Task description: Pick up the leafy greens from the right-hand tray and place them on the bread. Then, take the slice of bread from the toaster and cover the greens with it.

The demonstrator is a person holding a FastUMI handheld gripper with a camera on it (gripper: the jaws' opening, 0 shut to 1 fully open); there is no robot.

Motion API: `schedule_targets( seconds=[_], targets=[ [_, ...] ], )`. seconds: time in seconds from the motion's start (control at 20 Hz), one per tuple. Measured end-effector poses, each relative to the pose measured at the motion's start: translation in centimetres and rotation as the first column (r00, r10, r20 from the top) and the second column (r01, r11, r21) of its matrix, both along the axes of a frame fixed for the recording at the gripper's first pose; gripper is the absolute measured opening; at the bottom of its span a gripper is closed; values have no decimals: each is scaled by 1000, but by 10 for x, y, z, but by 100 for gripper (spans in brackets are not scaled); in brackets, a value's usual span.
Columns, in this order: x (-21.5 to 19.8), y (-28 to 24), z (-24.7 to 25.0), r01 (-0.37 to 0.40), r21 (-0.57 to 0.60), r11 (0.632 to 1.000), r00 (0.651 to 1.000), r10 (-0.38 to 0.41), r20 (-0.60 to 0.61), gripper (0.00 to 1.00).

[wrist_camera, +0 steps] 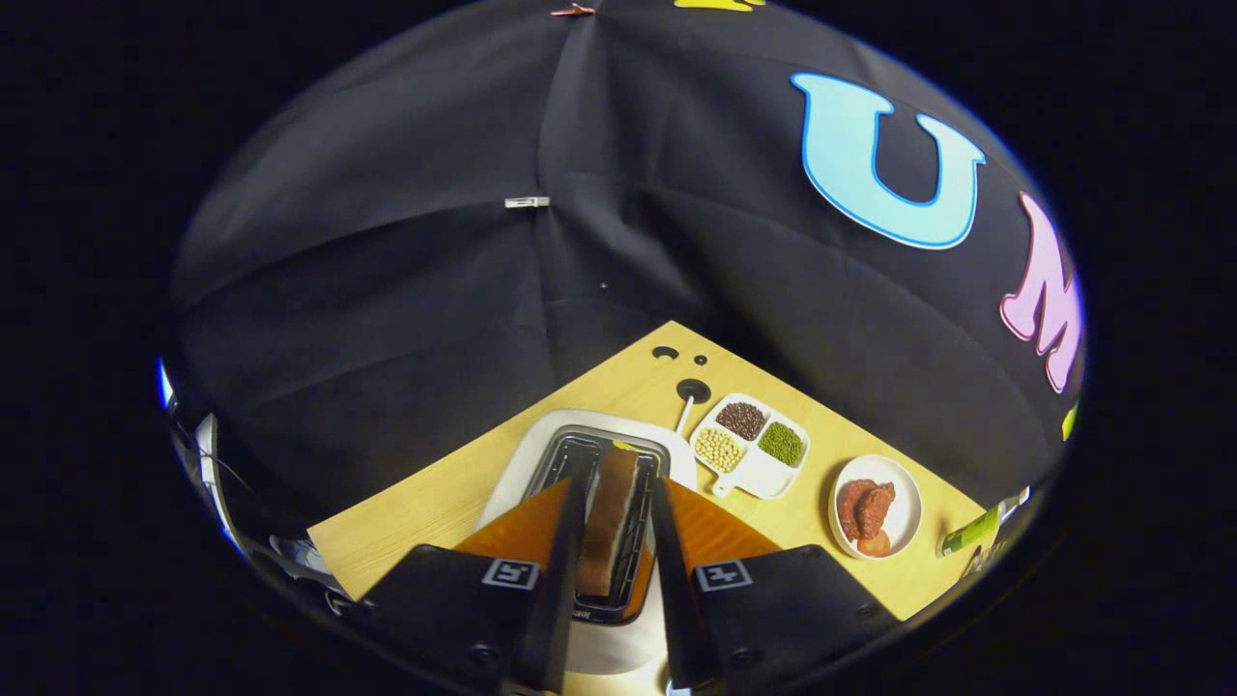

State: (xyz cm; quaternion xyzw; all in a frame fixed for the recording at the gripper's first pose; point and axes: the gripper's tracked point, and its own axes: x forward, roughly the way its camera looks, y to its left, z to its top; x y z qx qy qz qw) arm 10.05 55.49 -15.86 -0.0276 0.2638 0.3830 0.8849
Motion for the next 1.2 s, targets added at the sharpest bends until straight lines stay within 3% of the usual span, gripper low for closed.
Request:
schedule_targets(
  seconds=[0.1,0.15,0.2,0.4,0.65,0.9,1.2],
  targets=[
    [2,-4,-10,16,-34,999,1000,-17,-23,27],
    [1,-4,-15,11,-46,999,999,-12,-35,23],
    [-2,0,-15,-7,-28,1000,999,6,-46,24],
    [-10,-1,-2,-42,26,999,997,43,-57,13],
    [-4,-28,43,-11,142,990,999,17,-46,13],
    [0,-88,92,13,232,973,1000,-15,7,13],
    [-3,-188,84,121,263,957,992,-125,-2,13]
  ],
)
